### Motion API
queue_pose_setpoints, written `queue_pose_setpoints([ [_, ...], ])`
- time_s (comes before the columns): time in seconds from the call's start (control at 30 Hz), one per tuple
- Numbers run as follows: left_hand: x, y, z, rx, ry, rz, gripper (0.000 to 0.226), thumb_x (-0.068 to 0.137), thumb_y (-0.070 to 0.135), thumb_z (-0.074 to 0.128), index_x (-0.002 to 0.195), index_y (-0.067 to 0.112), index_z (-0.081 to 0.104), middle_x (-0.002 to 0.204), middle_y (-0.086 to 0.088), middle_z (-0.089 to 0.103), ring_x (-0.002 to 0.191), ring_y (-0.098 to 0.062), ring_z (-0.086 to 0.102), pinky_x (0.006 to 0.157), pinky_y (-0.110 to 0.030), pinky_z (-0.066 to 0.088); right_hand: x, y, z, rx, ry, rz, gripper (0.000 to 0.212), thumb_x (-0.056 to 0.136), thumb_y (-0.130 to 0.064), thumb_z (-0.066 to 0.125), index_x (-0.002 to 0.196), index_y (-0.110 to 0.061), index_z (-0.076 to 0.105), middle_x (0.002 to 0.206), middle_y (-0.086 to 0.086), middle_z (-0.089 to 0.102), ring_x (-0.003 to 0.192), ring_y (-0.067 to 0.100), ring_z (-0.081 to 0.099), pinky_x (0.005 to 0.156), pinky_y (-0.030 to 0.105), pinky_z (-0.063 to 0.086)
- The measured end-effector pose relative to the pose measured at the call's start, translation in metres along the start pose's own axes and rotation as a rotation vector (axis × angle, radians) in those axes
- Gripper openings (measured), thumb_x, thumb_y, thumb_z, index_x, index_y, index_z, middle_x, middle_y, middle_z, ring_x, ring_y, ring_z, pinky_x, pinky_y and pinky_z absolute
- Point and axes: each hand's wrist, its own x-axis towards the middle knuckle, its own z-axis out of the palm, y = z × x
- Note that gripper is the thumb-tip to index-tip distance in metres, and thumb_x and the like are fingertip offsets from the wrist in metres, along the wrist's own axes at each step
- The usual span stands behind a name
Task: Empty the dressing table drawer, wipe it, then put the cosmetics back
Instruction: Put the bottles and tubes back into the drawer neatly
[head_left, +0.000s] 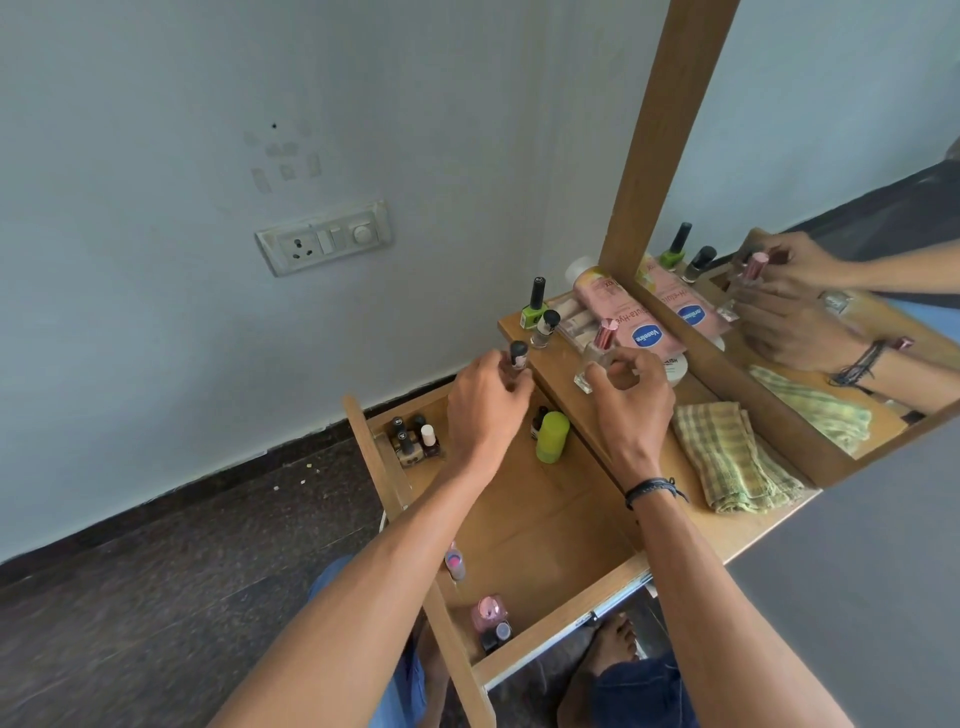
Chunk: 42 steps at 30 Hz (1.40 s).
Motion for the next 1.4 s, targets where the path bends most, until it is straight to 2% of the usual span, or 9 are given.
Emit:
queue_pose_setpoints([
  [0.13, -0.006, -0.031, -0.018, 0.037, -0.027, -0.117, 0.023, 0.089, 0.034, 0.071, 0.097, 0.014, 0.067, 0.087, 0.001, 0.074, 0.074, -0.016, 0.07, 0.058, -0.029, 0.057, -0.003, -0.002, -0.001, 0.027, -0.033, -0.004, 0.023, 0.081, -0.029, 0.074, 0.102, -0.022, 0.067, 0.092, -0.007, 0.067, 0.083, 0.004, 0.062, 0.073, 0.026, 0.053],
  [0.27, -0.016, -0.042, -0.025, 0.168, -0.17, -0.204, 0.034, 0.09, 0.034, 0.069, 0.116, 0.013, 0.067, 0.097, -0.007, 0.077, 0.084, -0.025, 0.074, 0.066, -0.035, 0.061, -0.007, -0.006, -0.002, 0.014, -0.081, -0.013, 0.021, 0.081, -0.028, 0.075, 0.099, -0.022, 0.067, 0.086, -0.005, 0.067, 0.076, 0.007, 0.061, 0.069, 0.026, 0.052],
  [0.5, -0.026, -0.042, -0.007, 0.301, -0.35, -0.201, 0.024, 0.094, 0.022, 0.066, 0.114, 0.008, 0.067, 0.107, -0.013, 0.073, 0.097, -0.032, 0.071, 0.073, -0.039, 0.061, -0.008, -0.009, -0.004, 0.011, -0.094, 0.002, 0.02, 0.081, -0.026, 0.075, 0.099, -0.021, 0.068, 0.085, -0.006, 0.067, 0.075, 0.008, 0.061, 0.067, 0.024, 0.052],
  [0.73, -0.018, -0.038, 0.017, 0.259, -0.45, -0.22, 0.028, 0.096, 0.021, 0.06, 0.121, 0.01, 0.065, 0.119, -0.017, 0.068, 0.111, -0.041, 0.064, 0.081, -0.043, 0.056, -0.005, -0.005, -0.002, 0.018, -0.097, 0.009, 0.022, 0.08, -0.029, 0.075, 0.1, -0.022, 0.068, 0.086, -0.007, 0.066, 0.076, 0.008, 0.06, 0.068, 0.028, 0.053],
  [0.9, -0.01, -0.034, 0.031, 0.225, -0.458, -0.229, 0.03, 0.097, 0.02, 0.054, 0.124, 0.013, 0.064, 0.121, -0.02, 0.067, 0.113, -0.045, 0.061, 0.083, -0.047, 0.054, -0.001, -0.002, 0.0, 0.018, -0.091, 0.007, 0.021, 0.08, -0.03, 0.076, 0.099, -0.025, 0.068, 0.085, -0.009, 0.066, 0.075, 0.006, 0.06, 0.07, 0.031, 0.055],
  [1.07, -0.006, -0.029, 0.038, 0.157, -0.469, -0.239, 0.029, 0.096, 0.019, 0.06, 0.124, 0.018, 0.067, 0.123, -0.019, 0.067, 0.116, -0.045, 0.06, 0.086, -0.044, 0.051, -0.001, -0.001, 0.0, 0.021, -0.091, -0.001, 0.02, 0.08, -0.031, 0.076, 0.098, -0.025, 0.068, 0.085, -0.009, 0.066, 0.076, 0.006, 0.06, 0.072, 0.033, 0.056],
  [1.23, -0.007, -0.029, 0.044, 0.049, -0.475, -0.306, 0.027, 0.093, 0.014, 0.059, 0.115, 0.023, 0.072, 0.116, -0.013, 0.072, 0.115, -0.04, 0.062, 0.095, -0.045, 0.053, -0.001, -0.002, 0.0, 0.028, -0.091, 0.0, 0.021, 0.079, -0.029, 0.076, 0.098, -0.025, 0.068, 0.084, -0.01, 0.066, 0.075, 0.007, 0.061, 0.071, 0.034, 0.056],
  [1.33, -0.007, -0.038, 0.051, 0.018, -0.472, -0.346, 0.029, 0.087, 0.011, 0.057, 0.106, 0.025, 0.074, 0.109, -0.007, 0.074, 0.111, -0.036, 0.066, 0.093, -0.047, 0.055, -0.001, -0.001, 0.001, 0.036, -0.097, 0.002, 0.02, 0.079, -0.028, 0.076, 0.097, -0.025, 0.068, 0.083, -0.01, 0.066, 0.075, 0.006, 0.061, 0.072, 0.035, 0.057],
  [1.4, -0.007, -0.036, 0.046, 0.006, -0.45, -0.359, 0.033, 0.087, 0.009, 0.053, 0.107, 0.027, 0.073, 0.113, -0.005, 0.073, 0.113, -0.034, 0.064, 0.094, -0.045, 0.055, 0.0, 0.0, 0.001, 0.034, -0.101, -0.001, 0.021, 0.079, -0.029, 0.076, 0.098, -0.025, 0.068, 0.084, -0.01, 0.066, 0.076, 0.006, 0.061, 0.072, 0.034, 0.057],
])
